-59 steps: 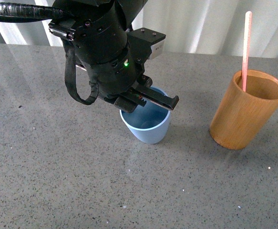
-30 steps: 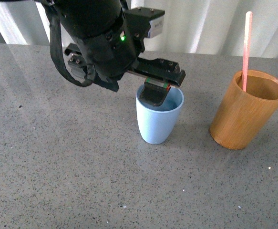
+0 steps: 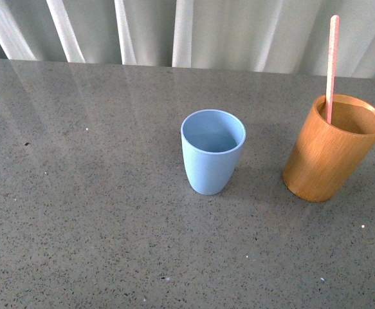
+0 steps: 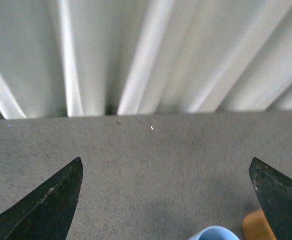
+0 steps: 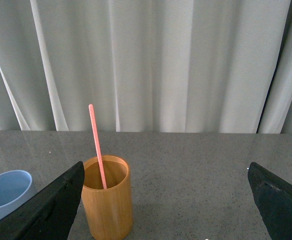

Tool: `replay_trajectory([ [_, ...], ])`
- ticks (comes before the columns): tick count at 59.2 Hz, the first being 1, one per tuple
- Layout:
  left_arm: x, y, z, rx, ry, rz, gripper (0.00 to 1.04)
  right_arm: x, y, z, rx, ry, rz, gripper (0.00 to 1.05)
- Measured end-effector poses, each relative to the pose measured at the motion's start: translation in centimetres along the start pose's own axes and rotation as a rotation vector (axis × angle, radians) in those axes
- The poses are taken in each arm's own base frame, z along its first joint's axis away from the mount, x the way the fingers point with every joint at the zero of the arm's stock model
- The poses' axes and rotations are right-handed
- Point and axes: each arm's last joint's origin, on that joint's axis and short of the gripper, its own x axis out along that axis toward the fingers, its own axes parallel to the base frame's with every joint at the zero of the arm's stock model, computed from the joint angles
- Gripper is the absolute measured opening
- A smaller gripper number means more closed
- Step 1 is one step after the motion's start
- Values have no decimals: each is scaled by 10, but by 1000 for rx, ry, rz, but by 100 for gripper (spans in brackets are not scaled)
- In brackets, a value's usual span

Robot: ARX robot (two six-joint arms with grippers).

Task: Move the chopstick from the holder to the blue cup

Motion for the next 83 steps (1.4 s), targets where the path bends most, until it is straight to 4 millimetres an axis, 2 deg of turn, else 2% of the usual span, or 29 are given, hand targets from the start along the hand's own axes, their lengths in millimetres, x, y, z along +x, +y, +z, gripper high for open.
replay_trajectory([
  [5, -30, 17, 1, -26, -94, 30, 98, 0, 0, 0, 0, 0, 0, 95],
  [10, -63, 32, -16, -40, -112, 79, 98, 0, 0, 0, 0, 0, 0, 95],
  [14, -72, 36, -26, -44, -102, 92, 98, 0, 0, 0, 0, 0, 0, 95],
  [20, -73, 35, -27, -42, -101, 87, 98, 0, 0, 0, 0, 0, 1, 95],
  [24, -78, 39, -37, 36, -241, 224, 83, 0, 0, 0, 0, 0, 0, 95],
  [28, -90, 44, -51, 72, -300, 251, 69, 0, 0, 0, 0, 0, 0, 95],
  [31, -97, 48, -60, 83, -307, 261, 60, 0, 0, 0, 0, 0, 0, 95],
  [37, -112, 56, -85, 97, -293, 273, 33, 0, 0, 0, 0, 0, 0, 95],
  [47, -128, 60, -104, 104, -294, 266, 3, 0, 0, 0, 0, 0, 0, 95],
  [61, -147, 71, -124, 109, -296, 271, 4, 0, 0, 0, 0, 0, 0, 95],
  [83, -164, 68, -142, 108, -297, 274, 4, 0, 0, 0, 0, 0, 0, 95],
])
